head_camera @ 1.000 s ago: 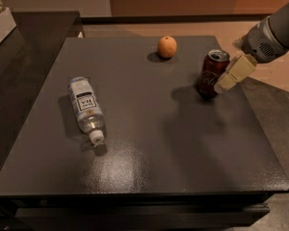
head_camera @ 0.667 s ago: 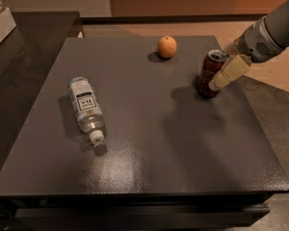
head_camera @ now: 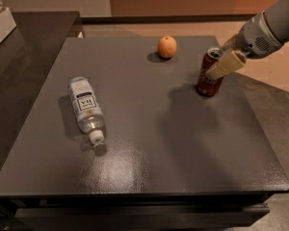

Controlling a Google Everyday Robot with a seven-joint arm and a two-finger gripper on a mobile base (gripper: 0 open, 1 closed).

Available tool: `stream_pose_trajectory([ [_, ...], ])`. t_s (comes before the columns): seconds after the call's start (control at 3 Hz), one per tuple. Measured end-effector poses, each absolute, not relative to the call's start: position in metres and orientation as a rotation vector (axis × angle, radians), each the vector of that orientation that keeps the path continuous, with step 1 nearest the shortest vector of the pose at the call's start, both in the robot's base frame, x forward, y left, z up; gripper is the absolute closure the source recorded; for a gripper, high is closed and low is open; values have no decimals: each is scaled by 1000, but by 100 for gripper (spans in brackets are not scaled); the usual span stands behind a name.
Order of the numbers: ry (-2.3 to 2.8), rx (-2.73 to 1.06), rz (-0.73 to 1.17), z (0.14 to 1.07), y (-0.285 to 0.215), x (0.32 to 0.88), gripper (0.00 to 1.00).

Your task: Pick coke can

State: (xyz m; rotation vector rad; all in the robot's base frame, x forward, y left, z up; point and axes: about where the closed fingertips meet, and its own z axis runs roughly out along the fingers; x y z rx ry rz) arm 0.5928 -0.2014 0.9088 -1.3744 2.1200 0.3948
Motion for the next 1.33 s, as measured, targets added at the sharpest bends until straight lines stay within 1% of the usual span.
stream_pose_trajectory([
  [0.33, 2081, -1417, 408, 932, -193, 585, 87],
  [0.67, 2029, -1482, 396, 965, -184, 577, 100],
  [1.0, 1933, -1553, 379, 1016, -172, 567, 100],
  [1.33, 1928, -1555, 377, 1018, -171, 567, 100],
])
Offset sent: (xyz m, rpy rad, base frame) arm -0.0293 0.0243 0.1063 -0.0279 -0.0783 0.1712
